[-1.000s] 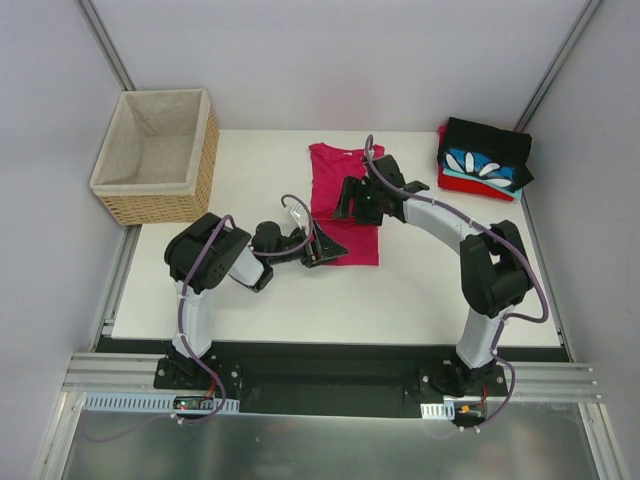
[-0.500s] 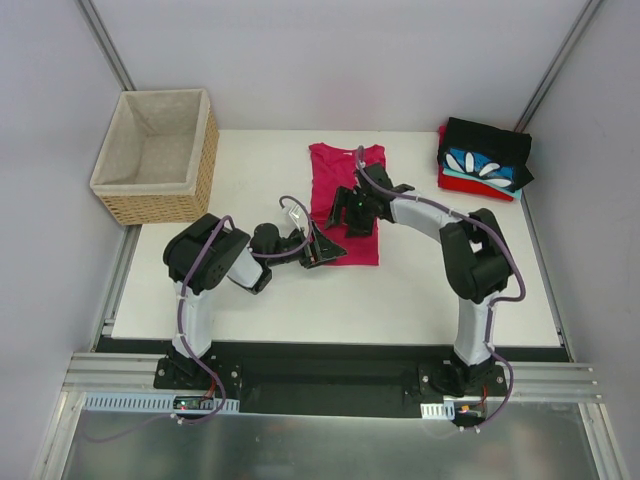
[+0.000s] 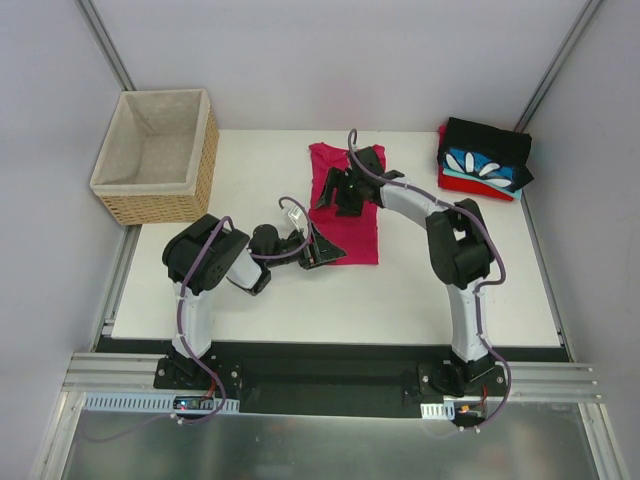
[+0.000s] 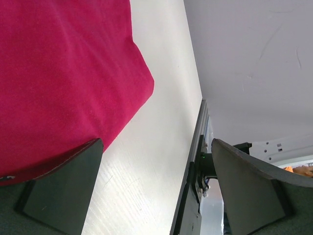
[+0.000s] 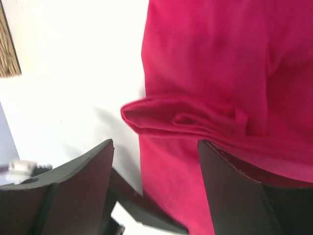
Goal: Fold and stack the t-shirts
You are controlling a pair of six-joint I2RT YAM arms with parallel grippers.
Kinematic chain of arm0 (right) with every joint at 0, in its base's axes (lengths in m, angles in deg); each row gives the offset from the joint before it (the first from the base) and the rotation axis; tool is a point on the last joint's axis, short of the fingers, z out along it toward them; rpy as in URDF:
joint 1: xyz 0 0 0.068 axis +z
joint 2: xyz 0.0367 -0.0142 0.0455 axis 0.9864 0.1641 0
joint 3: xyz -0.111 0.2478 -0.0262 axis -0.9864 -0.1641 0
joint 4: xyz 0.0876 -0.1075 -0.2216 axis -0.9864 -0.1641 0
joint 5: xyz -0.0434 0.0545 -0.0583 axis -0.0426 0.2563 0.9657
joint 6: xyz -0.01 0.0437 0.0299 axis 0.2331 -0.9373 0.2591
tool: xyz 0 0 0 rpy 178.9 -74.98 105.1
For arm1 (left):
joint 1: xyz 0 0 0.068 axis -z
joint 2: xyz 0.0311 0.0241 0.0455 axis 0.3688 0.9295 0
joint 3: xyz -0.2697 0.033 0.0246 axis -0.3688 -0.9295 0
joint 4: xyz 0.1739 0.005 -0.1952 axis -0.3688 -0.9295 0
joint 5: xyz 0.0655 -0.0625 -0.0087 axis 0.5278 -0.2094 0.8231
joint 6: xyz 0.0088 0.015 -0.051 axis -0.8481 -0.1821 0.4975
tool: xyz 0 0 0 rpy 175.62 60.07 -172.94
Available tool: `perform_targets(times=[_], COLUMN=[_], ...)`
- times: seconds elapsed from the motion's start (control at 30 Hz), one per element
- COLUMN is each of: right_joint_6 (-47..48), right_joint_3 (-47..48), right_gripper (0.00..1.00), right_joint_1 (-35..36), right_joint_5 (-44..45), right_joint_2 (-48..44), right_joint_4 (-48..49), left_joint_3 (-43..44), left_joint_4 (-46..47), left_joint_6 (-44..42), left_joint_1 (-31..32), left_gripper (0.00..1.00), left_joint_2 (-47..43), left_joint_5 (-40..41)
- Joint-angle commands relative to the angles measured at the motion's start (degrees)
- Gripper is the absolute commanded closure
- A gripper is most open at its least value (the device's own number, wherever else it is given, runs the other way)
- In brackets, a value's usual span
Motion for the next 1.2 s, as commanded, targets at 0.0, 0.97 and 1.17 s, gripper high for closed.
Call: perform_targets(times=[0.0, 0.97, 1.17], right_joint_6=[0.60, 8.69, 7.36], right_joint_3=[5.98, -36.80, -48.40], right_gripper=[0.27, 0.28, 0.28], right_joint_1=[-1.65, -2.88, -4.47], right_joint_5=[1.86, 19.26, 14.60], right_joint_2=[3.61, -46.90, -53.68], right_joint_4=[0.87, -3.63, -0.28], left_joint_3=[-1.96, 1.04, -7.58], left_joint_4=[2.26, -55.12, -55.75], left_joint_6=[-2.02, -21.44, -20.39], left_joint_1=[-0.53, -0.45, -1.50], left_gripper=[0.06, 0.02, 0.01], left_joint_2=[0.25, -38.76, -43.08], left_joint_5=[-1.51, 5.06, 15.27])
